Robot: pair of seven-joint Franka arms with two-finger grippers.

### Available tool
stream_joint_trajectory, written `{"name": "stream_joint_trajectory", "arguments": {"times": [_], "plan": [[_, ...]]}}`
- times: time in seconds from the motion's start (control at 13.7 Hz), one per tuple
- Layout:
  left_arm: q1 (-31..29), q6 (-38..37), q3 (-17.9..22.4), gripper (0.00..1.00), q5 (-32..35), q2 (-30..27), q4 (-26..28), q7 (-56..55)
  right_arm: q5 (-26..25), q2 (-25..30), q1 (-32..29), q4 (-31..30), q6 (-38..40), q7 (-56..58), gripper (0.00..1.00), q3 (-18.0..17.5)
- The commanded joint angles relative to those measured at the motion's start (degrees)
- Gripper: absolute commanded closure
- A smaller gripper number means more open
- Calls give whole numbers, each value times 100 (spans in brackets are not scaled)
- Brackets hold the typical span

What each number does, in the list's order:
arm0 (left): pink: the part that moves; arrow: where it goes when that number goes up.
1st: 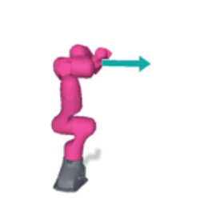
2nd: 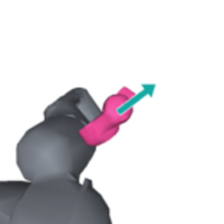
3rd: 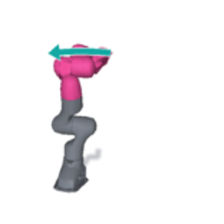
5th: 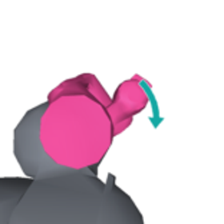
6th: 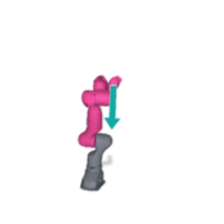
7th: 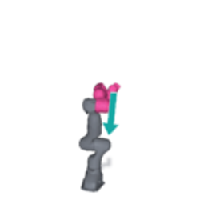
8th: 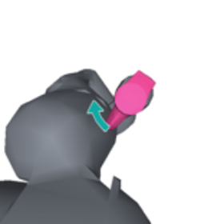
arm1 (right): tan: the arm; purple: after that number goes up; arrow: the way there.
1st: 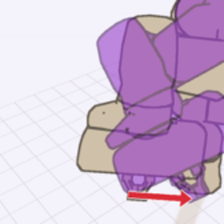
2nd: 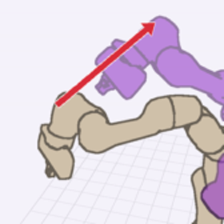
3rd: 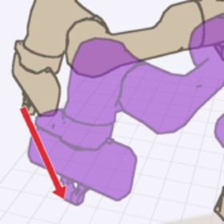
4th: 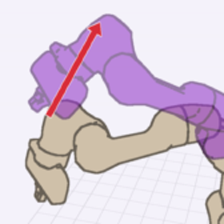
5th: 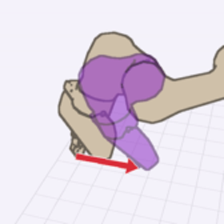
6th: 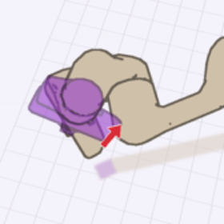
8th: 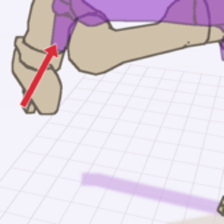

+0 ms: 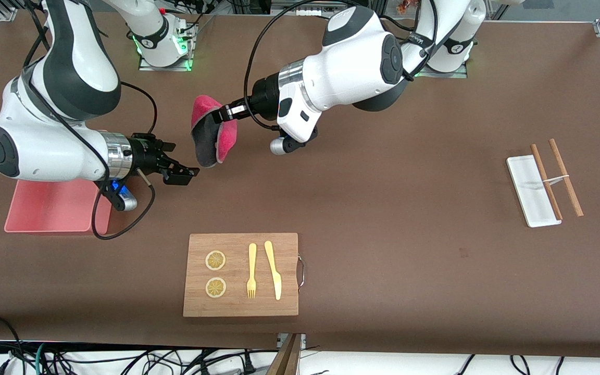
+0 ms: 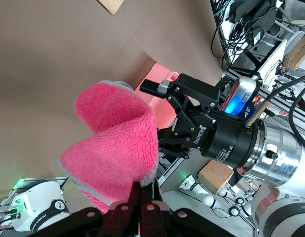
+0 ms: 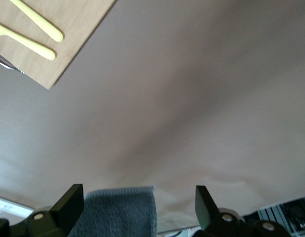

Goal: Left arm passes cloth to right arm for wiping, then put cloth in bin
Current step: 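Carry the cloth toward the right gripper while the right gripper approaches, then grasp the cloth's grey end with the right gripper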

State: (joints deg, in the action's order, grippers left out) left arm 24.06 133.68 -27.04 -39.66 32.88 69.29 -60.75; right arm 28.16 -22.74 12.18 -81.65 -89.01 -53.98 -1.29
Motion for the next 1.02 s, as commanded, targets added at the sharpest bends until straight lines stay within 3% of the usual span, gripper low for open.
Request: {"name": "stream_joint_trajectory", "arguments": {"times": [0.0,0.22,0.51,0.73,0.95], "plan": [[64,35,41,100,-174,70,-171,-33,338,121,-14,-80,199,-376,0,-3],[46,35,41,100,-174,61,-171,-33,522,208,-23,-193,419,-429,0,23],[3,35,41,100,-183,52,-171,-33,866,586,-58,-887,376,-438,0,59],[-24,26,41,100,-192,34,-171,-42,1593,701,-84,-1230,306,-438,0,304],[-24,26,41,100,-192,34,-188,-42,1877,903,-84,-1643,-141,-587,0,331]]}}
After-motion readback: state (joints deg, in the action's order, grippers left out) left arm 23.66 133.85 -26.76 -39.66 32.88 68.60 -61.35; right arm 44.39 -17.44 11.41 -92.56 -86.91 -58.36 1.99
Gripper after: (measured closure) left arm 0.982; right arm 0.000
